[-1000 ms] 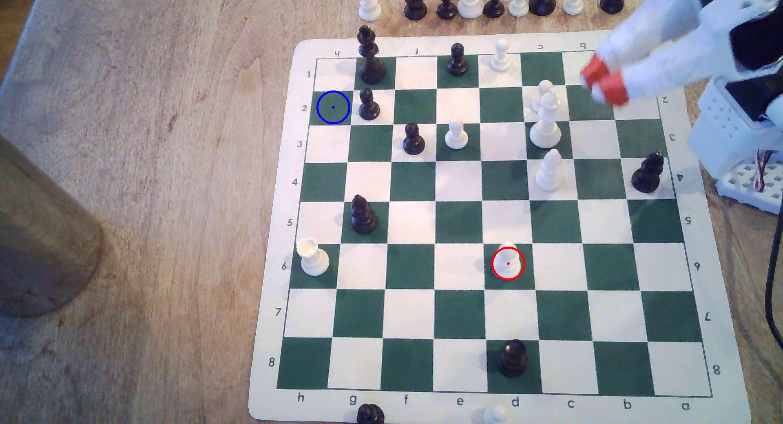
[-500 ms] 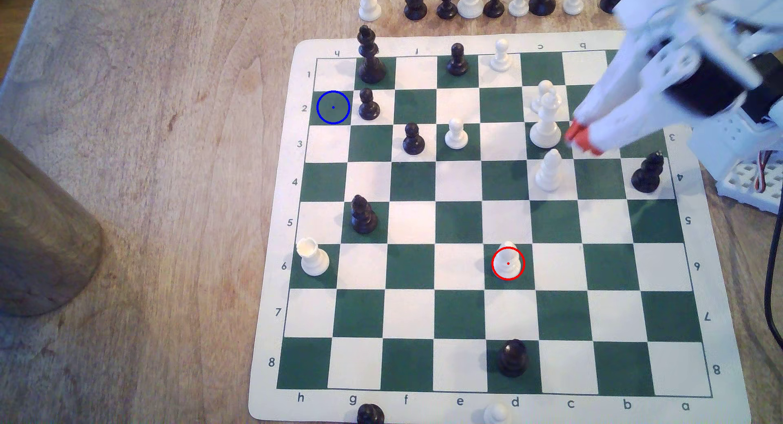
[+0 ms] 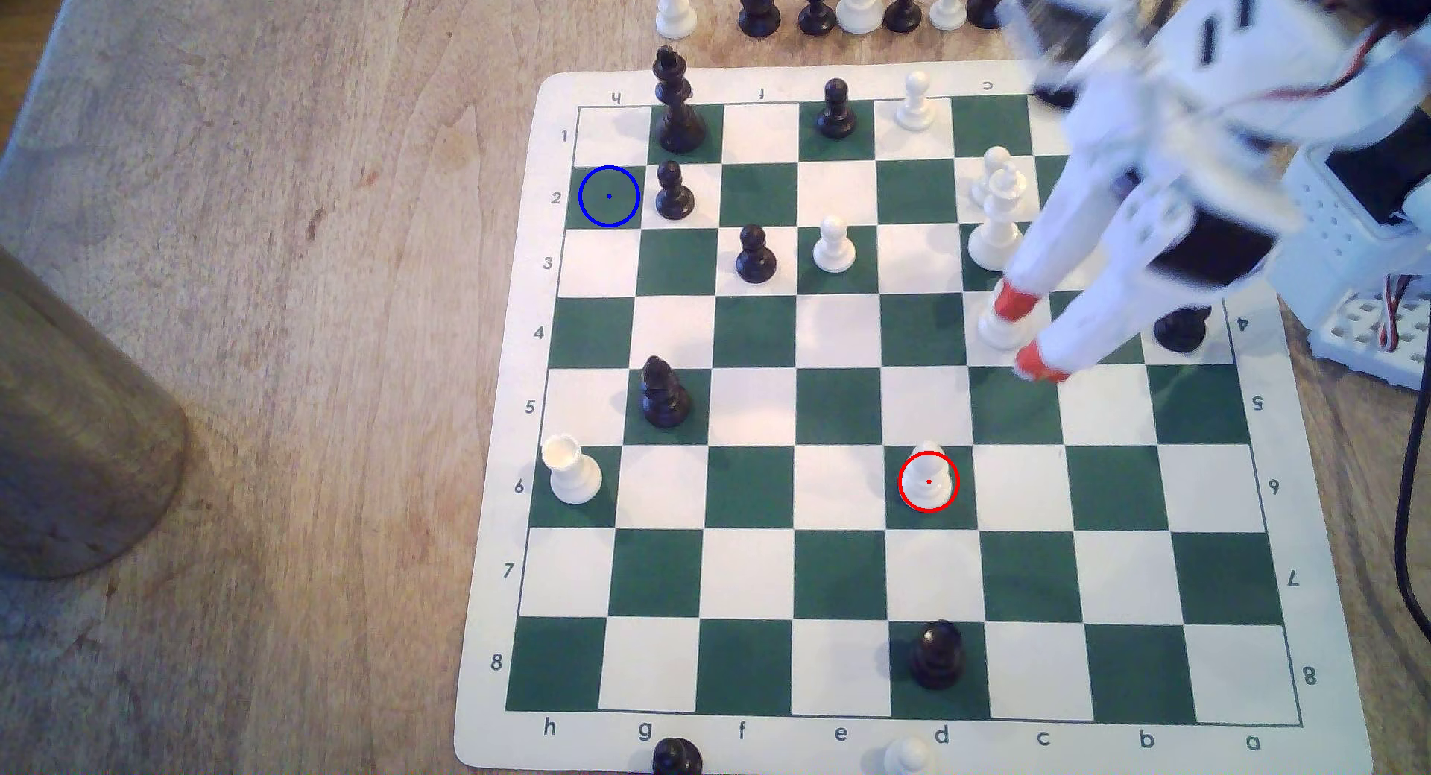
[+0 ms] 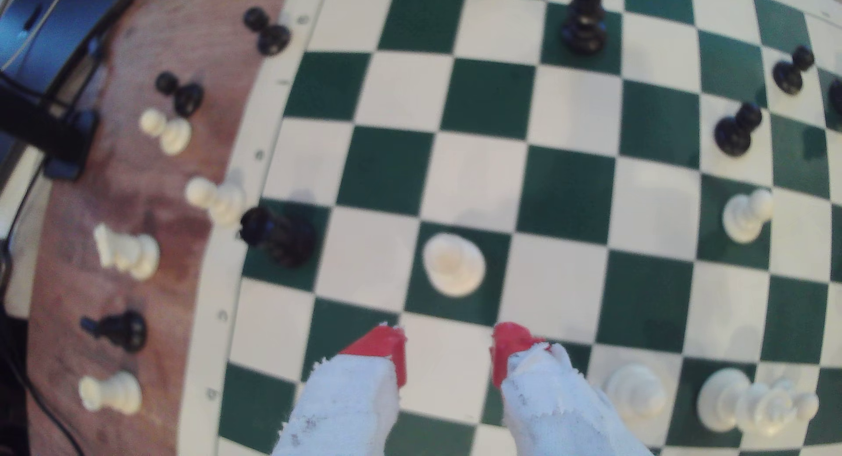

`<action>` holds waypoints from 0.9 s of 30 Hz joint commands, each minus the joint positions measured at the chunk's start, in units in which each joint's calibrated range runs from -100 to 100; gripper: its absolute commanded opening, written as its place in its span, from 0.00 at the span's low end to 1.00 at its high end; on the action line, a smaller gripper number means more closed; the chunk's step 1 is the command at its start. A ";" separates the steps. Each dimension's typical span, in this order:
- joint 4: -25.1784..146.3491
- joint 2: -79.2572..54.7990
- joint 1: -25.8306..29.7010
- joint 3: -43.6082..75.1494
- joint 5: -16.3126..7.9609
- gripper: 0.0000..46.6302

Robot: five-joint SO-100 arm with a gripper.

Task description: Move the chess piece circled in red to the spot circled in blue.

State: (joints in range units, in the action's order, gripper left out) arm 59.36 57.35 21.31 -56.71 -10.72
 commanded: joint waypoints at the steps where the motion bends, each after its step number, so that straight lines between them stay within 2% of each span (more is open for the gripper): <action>1: -2.93 -3.70 0.16 0.32 0.00 0.21; 5: -4.24 -6.93 -0.16 0.32 0.15 0.21; 9: -6.05 -9.14 0.39 0.23 0.05 0.32; 12: -7.52 -10.15 0.16 0.23 0.00 0.34; 15: -8.50 -13.29 1.49 0.14 0.20 0.24; 16: -8.50 -13.72 1.49 0.05 1.03 0.22; 20: -9.49 -16.01 1.10 0.68 2.98 0.18; 27: -15.30 -24.42 -0.39 3.95 2.88 0.34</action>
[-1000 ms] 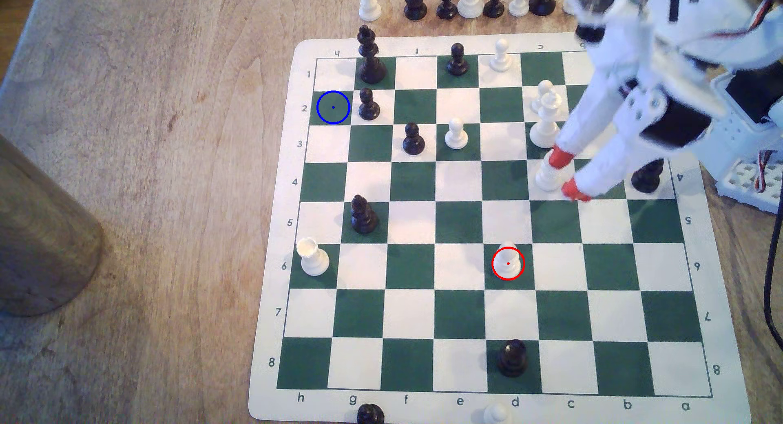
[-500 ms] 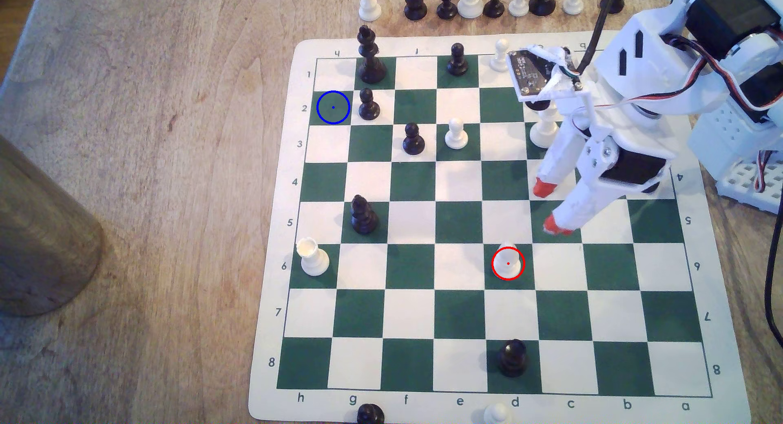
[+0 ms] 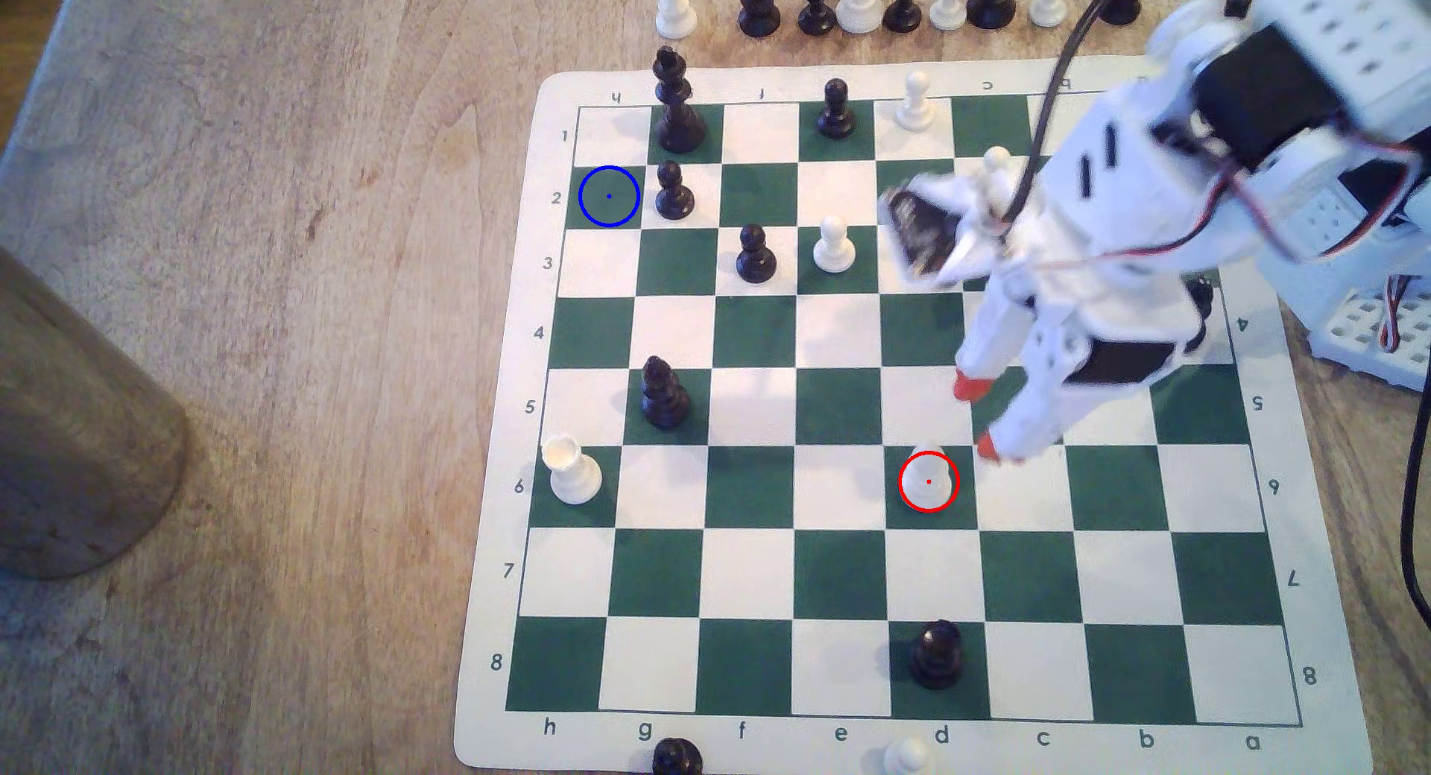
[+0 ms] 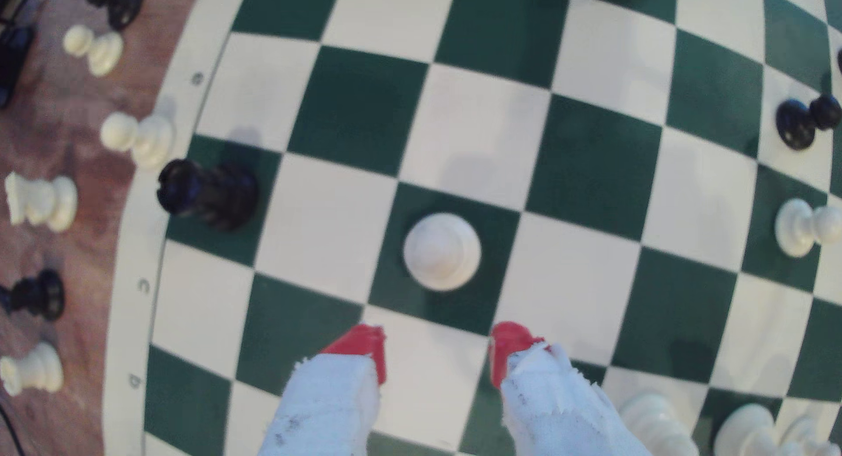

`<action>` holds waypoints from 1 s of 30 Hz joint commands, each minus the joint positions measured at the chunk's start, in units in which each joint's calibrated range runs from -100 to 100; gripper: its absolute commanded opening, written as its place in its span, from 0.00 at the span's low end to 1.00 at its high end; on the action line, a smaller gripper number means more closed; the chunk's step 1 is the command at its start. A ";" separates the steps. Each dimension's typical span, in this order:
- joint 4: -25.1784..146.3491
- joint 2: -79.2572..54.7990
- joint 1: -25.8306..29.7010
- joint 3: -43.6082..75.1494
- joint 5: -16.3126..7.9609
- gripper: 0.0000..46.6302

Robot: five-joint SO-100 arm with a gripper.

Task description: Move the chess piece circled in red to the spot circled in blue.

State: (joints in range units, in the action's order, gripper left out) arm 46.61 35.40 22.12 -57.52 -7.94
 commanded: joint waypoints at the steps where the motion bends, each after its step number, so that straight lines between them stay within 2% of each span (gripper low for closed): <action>1: -2.55 -3.48 -1.28 5.39 0.10 0.34; 6: -3.94 -8.32 -1.44 8.02 -0.29 0.35; 13: -3.78 -12.39 -1.28 13.73 -2.20 0.36; 30: -2.96 -15.11 0.29 14.82 -2.59 0.30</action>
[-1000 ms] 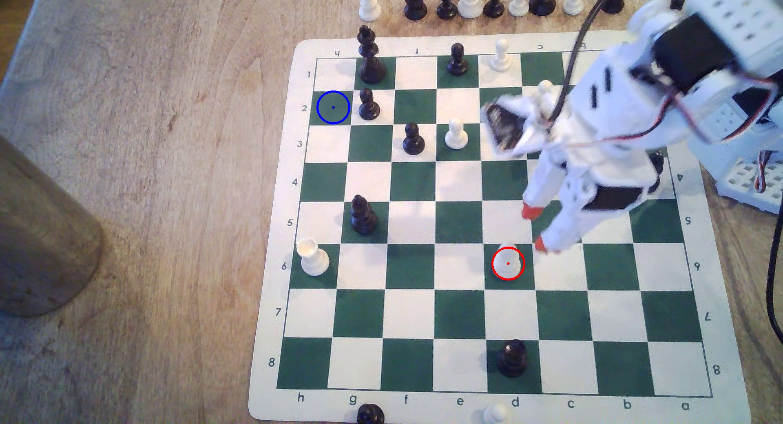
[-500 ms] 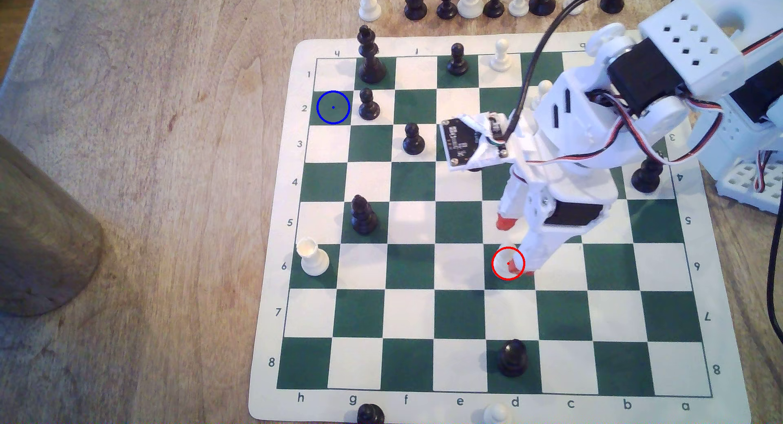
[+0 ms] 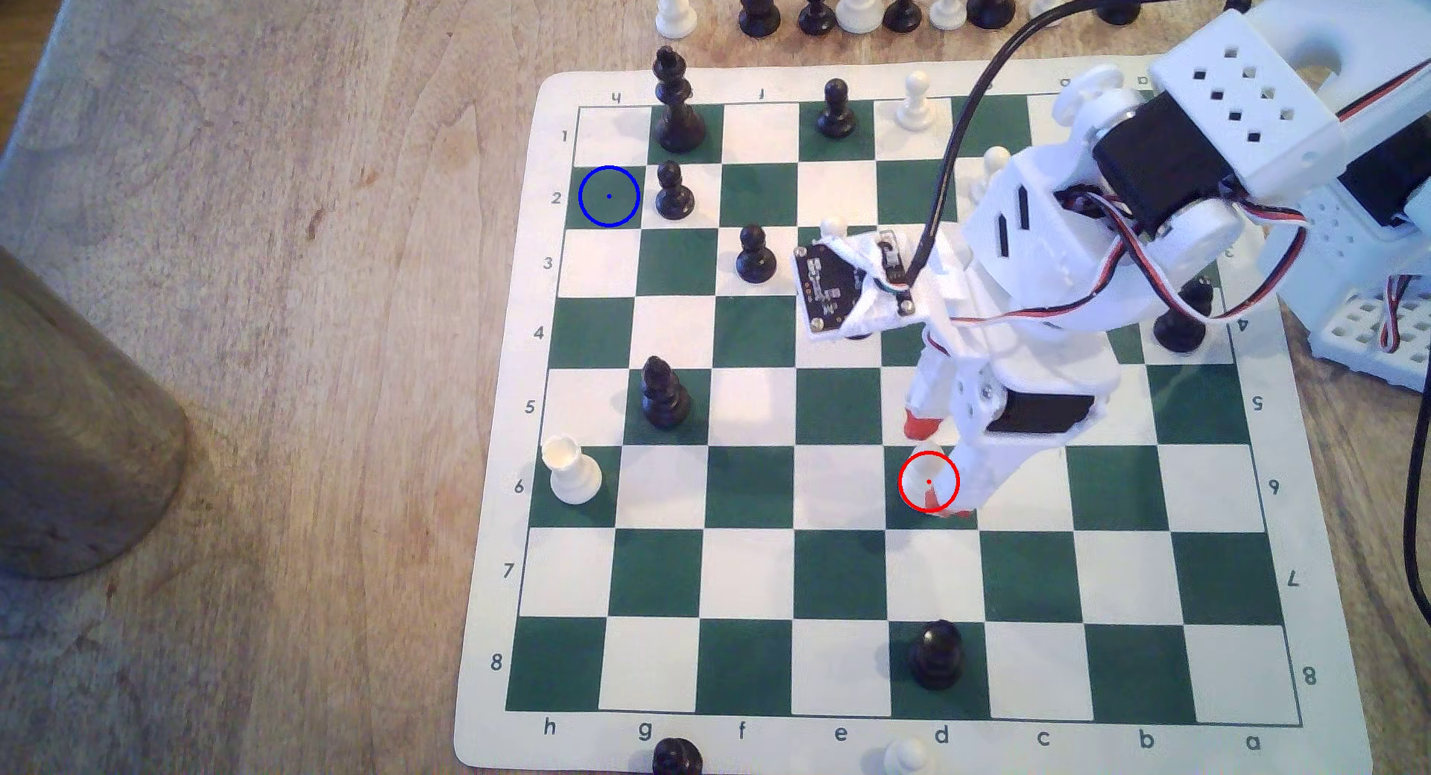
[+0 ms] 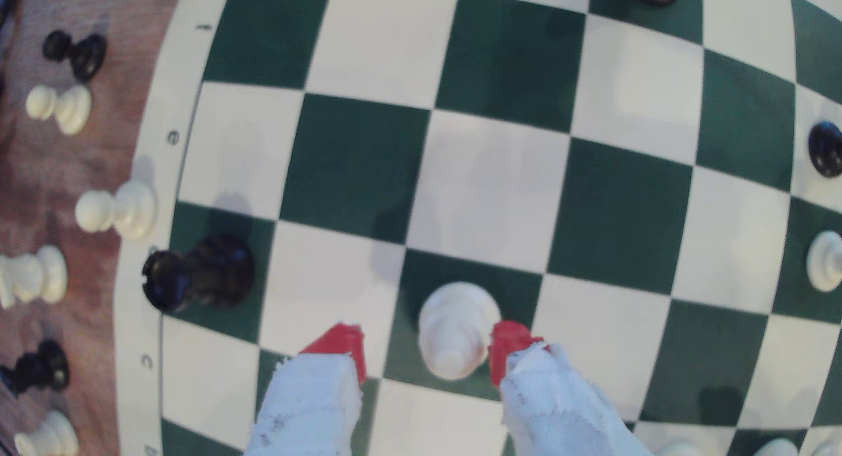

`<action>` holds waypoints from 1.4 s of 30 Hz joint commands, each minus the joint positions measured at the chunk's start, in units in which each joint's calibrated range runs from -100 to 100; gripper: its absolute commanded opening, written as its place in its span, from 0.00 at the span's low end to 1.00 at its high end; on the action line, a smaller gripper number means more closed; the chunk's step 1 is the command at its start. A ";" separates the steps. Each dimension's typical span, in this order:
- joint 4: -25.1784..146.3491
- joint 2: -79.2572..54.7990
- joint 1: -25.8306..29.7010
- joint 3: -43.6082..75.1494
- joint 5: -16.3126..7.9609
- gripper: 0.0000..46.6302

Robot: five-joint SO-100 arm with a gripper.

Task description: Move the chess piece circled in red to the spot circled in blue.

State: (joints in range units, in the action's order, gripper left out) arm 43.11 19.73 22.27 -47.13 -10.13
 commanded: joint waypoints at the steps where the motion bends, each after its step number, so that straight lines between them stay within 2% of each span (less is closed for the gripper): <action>1: 0.55 0.56 0.14 4.43 -0.39 0.29; 3: 0.38 0.47 0.14 4.43 -0.49 0.19; 5: 0.22 0.47 0.22 4.43 -0.59 0.02; 16: 0.95 0.56 0.76 5.15 -0.78 0.00; 17: 0.95 0.56 0.76 5.34 -1.12 0.06; 18: 0.63 0.47 0.69 5.70 -1.51 0.19; 19: 0.55 0.22 0.53 5.88 -1.71 0.25; 22: 0.05 -0.63 0.06 6.70 -2.20 0.41; 23: -0.27 -0.72 -0.02 6.70 -2.34 0.43; 29: -0.36 -0.89 0.14 7.69 -2.49 0.46; 42: 2.43 -2.16 2.01 6.70 -2.30 0.41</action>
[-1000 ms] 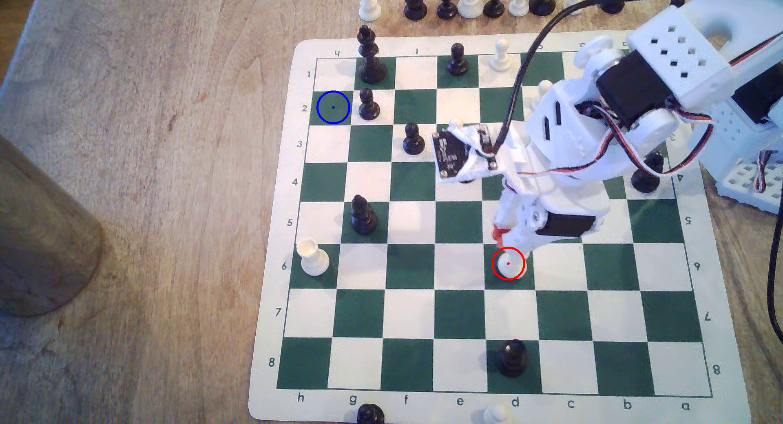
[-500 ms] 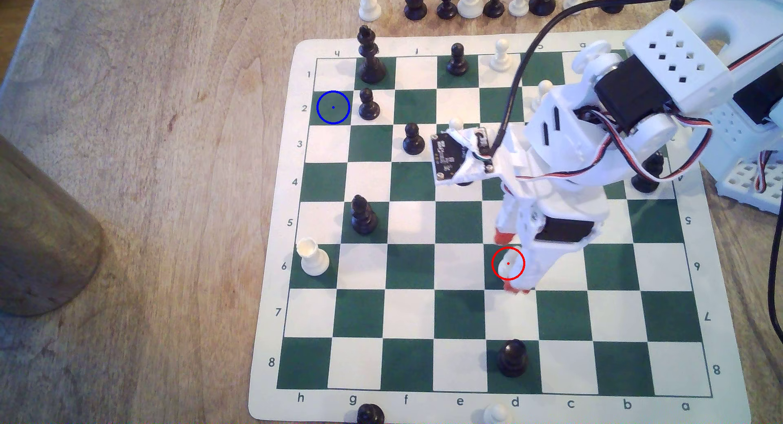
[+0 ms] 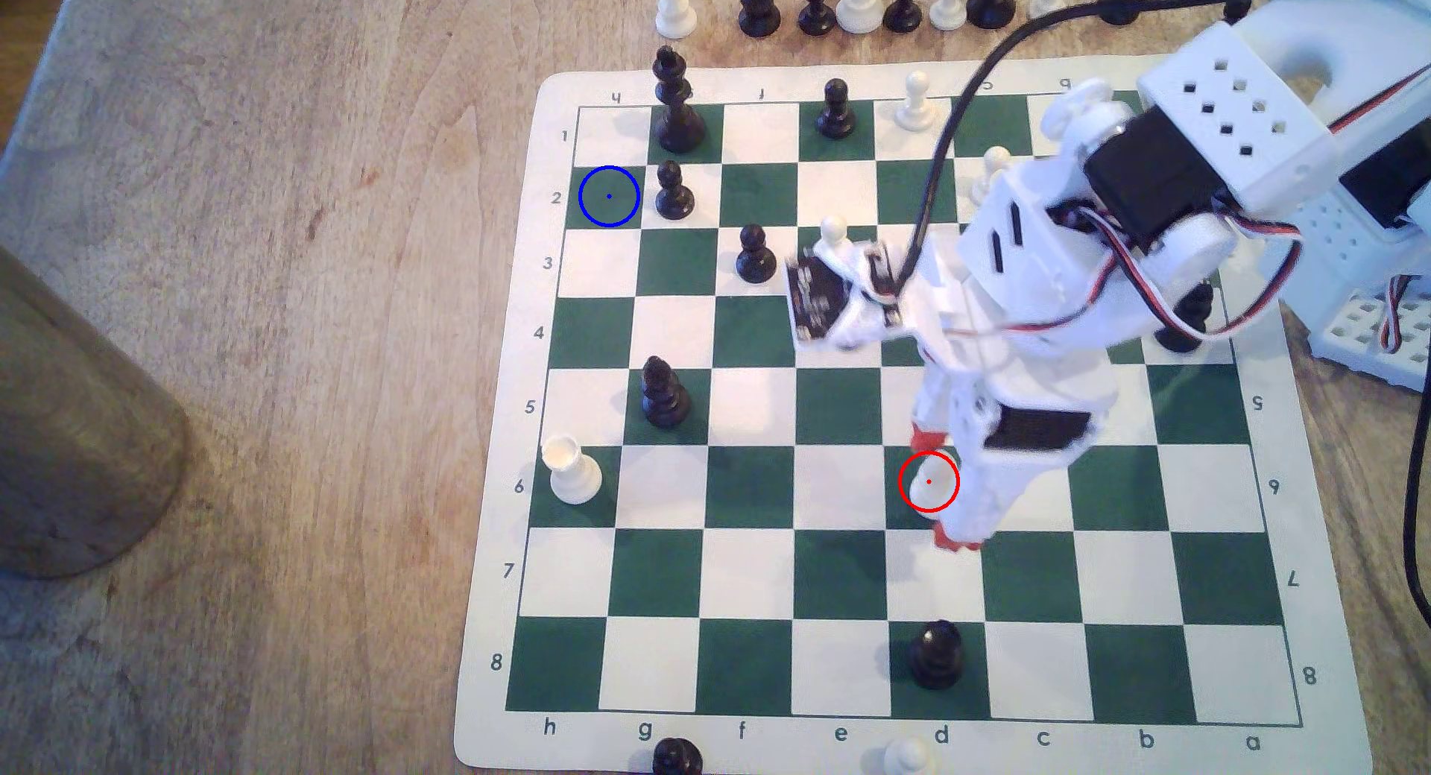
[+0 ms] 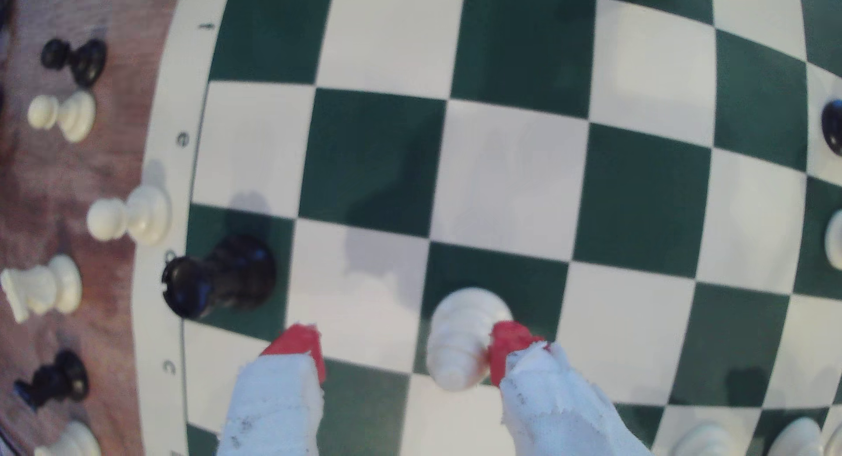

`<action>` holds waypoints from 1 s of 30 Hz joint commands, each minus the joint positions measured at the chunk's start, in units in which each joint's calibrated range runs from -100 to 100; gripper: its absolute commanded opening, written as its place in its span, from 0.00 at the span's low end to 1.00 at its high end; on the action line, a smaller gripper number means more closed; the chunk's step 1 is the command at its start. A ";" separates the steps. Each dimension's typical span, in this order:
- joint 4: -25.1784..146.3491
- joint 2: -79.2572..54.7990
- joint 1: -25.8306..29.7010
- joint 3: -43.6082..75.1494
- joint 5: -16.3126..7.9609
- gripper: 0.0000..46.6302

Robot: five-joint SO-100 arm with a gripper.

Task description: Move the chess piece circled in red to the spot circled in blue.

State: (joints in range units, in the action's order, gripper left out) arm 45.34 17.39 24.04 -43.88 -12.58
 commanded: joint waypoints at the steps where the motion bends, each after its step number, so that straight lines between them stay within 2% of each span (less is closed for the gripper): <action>1: 0.20 -0.07 0.24 3.44 0.10 0.41; 14: -0.21 -1.68 0.48 3.17 0.34 0.32; 15: -0.21 -1.68 0.48 3.17 0.34 0.29; 17: -0.21 -1.60 0.56 3.17 0.34 0.15; 20: -0.38 -1.51 0.71 3.17 0.44 0.01; 26: 0.77 -0.83 1.03 4.35 0.39 0.00; 30: 7.32 1.37 0.71 12.69 -0.24 0.00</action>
State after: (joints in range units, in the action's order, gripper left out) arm 47.33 14.87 24.63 -42.25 -12.28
